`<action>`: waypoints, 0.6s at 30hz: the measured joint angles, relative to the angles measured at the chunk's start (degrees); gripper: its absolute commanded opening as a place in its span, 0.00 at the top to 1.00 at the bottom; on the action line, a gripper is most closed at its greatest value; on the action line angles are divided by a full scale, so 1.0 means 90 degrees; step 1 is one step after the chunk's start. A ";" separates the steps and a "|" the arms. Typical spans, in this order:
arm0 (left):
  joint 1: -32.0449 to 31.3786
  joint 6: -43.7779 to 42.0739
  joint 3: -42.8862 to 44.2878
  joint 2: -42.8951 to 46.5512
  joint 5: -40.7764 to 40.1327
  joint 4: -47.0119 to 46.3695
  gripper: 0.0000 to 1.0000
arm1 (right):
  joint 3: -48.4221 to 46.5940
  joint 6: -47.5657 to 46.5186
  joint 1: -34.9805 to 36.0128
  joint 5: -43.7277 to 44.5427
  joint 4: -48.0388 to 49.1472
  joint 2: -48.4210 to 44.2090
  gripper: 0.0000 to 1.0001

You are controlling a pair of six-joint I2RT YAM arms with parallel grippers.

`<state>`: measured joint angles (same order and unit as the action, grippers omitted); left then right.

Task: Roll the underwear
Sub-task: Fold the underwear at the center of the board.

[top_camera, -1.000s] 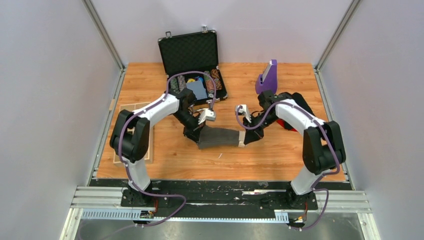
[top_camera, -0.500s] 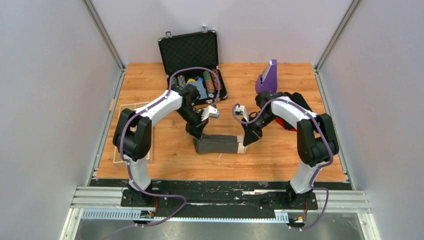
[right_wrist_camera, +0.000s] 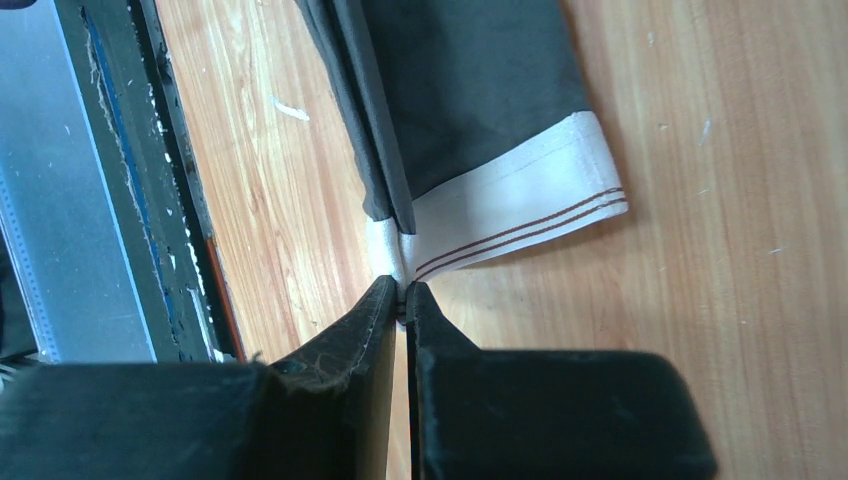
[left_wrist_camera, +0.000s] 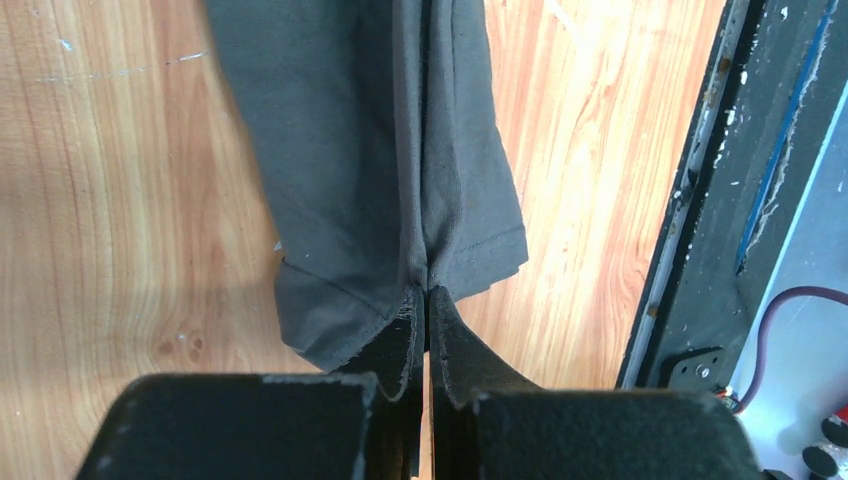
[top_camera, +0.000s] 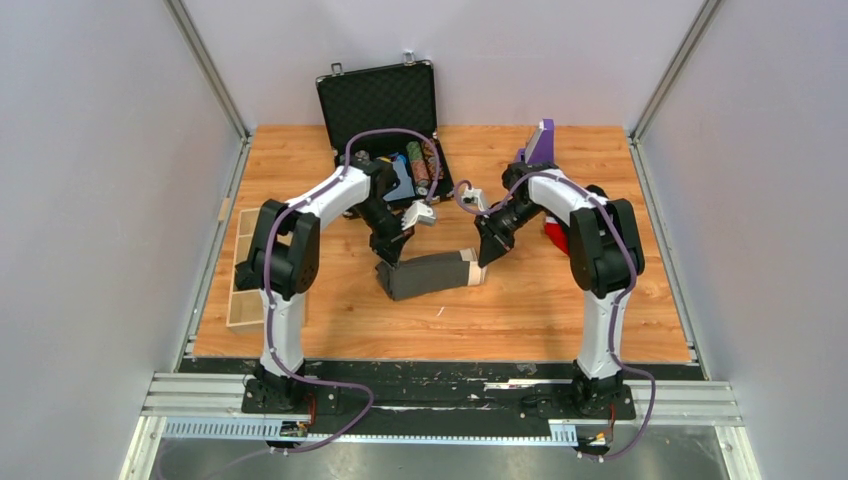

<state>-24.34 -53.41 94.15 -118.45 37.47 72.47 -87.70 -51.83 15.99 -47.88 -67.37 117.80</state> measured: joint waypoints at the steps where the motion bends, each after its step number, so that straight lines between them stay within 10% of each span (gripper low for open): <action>1: 0.0005 0.0017 0.0000 0.0002 -0.0032 -0.0005 1.00 | -0.0104 0.0019 0.0000 -0.0002 -0.0041 0.0073 1.00; 18: -0.0136 0.0420 -0.1554 0.1817 0.0056 -0.0984 1.00 | 0.0850 -0.0005 0.0447 0.0075 -0.0474 -0.1341 1.00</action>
<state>-25.56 -49.63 80.16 -102.10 37.98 63.61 -80.05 -51.88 20.01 -47.20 -71.64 105.73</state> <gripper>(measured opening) 0.009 0.078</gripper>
